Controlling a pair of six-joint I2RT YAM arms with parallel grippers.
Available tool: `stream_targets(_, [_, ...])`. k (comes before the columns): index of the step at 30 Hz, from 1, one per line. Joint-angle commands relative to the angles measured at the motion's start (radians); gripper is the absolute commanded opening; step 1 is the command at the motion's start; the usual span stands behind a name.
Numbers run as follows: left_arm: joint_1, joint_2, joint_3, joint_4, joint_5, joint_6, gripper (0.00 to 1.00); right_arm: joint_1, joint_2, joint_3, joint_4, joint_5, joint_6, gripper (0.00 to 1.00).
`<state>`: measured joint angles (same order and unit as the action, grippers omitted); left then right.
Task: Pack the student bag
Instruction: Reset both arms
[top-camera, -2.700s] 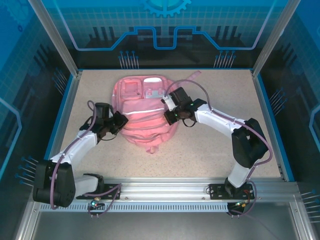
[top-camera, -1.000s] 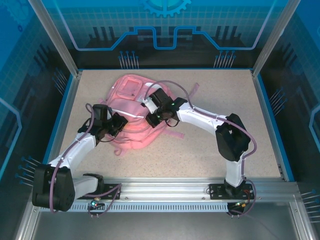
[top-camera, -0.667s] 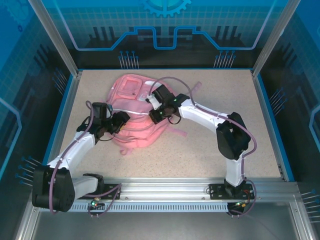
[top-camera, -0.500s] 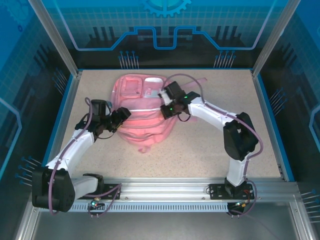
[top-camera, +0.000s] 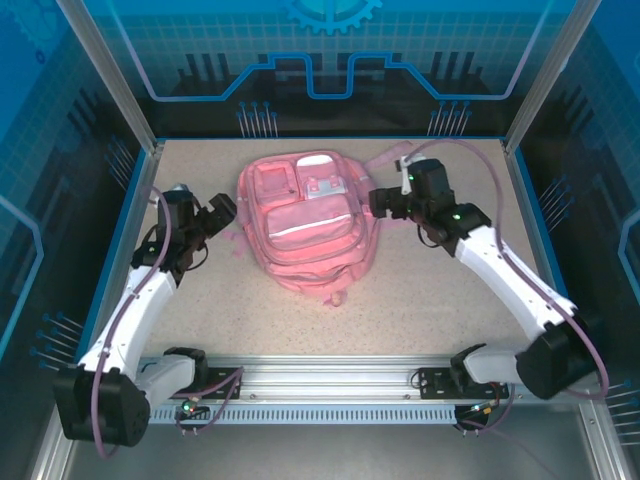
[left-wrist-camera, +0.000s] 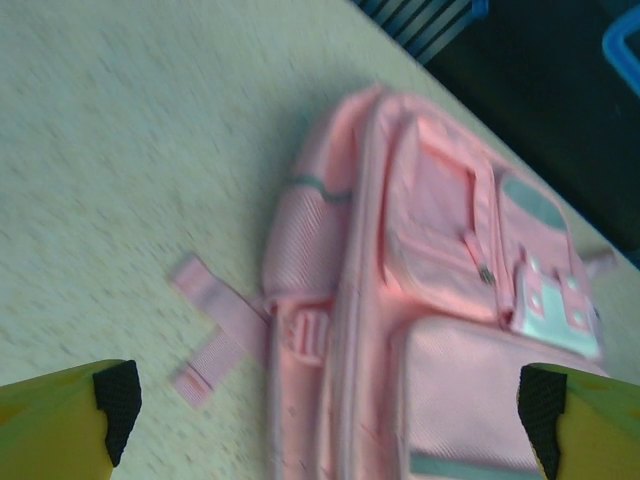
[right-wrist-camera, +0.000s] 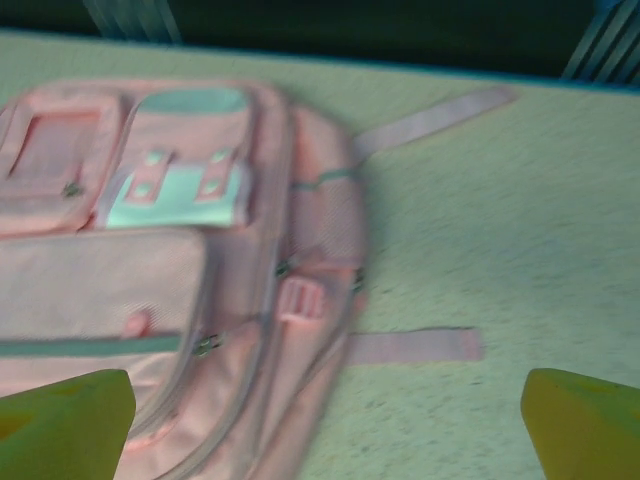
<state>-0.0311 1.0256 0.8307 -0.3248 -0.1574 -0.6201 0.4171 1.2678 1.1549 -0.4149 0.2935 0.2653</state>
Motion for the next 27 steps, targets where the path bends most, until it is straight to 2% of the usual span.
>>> stream_targets(1, [0.02, -0.024, -0.048, 0.079, -0.218, 0.104, 0.99, -0.063, -0.057, -0.061, 0.062, 0.191, 0.012, 1.0])
stream_targets(5, [0.021, 0.002, -0.135, 0.222, -0.286, 0.208, 0.99, -0.128, -0.092, -0.134, 0.087, 0.338, 0.049, 1.0])
stream_targets(10, [0.022, 0.067, -0.238, 0.414, -0.294, 0.305, 0.99, -0.203, -0.12, -0.34, 0.275, 0.455, 0.048, 1.0])
stream_targets(13, [0.026, 0.11, -0.284, 0.532, -0.223, 0.418, 0.99, -0.293, -0.1, -0.407, 0.308, 0.393, 0.042, 1.0])
stream_targets(15, [0.032, 0.152, -0.315, 0.622, -0.157, 0.481, 0.99, -0.326, -0.082, -0.466, 0.393, 0.366, 0.0, 1.0])
stream_targets(21, [0.049, 0.281, -0.391, 0.862, -0.027, 0.551, 0.99, -0.332, -0.042, -0.583, 0.622, 0.243, -0.074, 1.0])
stream_targets(27, [0.053, 0.385, -0.435, 1.094, 0.095, 0.583, 0.99, -0.329, 0.004, -0.697, 0.945, 0.09, -0.18, 1.0])
